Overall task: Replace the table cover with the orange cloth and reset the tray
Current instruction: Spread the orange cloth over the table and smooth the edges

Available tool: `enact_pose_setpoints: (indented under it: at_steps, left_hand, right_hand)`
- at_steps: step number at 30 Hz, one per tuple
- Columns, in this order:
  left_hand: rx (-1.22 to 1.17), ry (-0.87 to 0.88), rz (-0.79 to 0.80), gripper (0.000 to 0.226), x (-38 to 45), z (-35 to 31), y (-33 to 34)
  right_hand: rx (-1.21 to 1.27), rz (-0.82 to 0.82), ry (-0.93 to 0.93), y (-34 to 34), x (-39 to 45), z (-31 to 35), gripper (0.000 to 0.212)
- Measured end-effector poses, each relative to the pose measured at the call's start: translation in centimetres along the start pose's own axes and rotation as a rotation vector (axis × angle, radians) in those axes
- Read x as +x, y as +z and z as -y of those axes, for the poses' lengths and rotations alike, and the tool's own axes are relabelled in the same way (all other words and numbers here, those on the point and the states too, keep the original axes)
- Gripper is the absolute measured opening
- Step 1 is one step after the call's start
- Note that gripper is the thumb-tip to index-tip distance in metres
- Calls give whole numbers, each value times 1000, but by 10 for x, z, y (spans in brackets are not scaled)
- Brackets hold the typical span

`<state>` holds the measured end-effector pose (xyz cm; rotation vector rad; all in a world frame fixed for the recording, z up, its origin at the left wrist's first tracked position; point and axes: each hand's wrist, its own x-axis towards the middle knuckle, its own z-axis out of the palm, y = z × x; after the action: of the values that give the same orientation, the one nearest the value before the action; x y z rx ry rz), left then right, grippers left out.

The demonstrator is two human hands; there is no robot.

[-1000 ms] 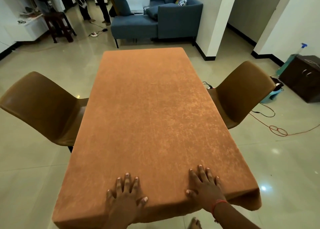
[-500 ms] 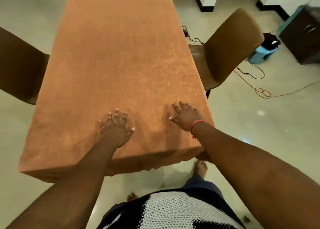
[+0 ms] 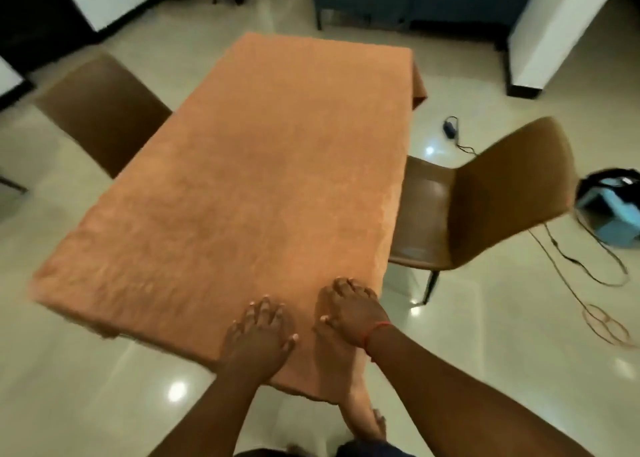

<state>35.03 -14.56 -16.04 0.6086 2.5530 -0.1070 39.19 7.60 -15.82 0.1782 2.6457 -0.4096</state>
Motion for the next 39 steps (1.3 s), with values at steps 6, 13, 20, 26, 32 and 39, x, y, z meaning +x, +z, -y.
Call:
enact_pose_setpoints:
  at_steps: [6, 13, 20, 26, 32, 39]
  left_hand:
    - [-102, -178, 38, 71, -42, -16, 15]
    - [-224, -299, -8, 69, -93, -64, 36]
    - [-374, -666, -184, 78, -133, -123, 49]
    - [-522, -982, -208, 79, -183, -237, 70]
    - [-599, -1269, -196, 80, -258, -337, 112]
    - [-657, -1614, -227, 83, -357, -419, 178]
  right_hand:
    - [-108, 39, -114, -1, -8, -10, 66]
    - [-275, 53, -265, 7, -31, -9, 76]
    - [-394, 70, -583, -27, -41, -19, 77]
    - [-500, 85, -805, -45, -66, -59, 81]
    - [-580, 172, -1033, -7, -137, -75, 84]
    - [-633, 167, -1354, 56, -247, -59, 90]
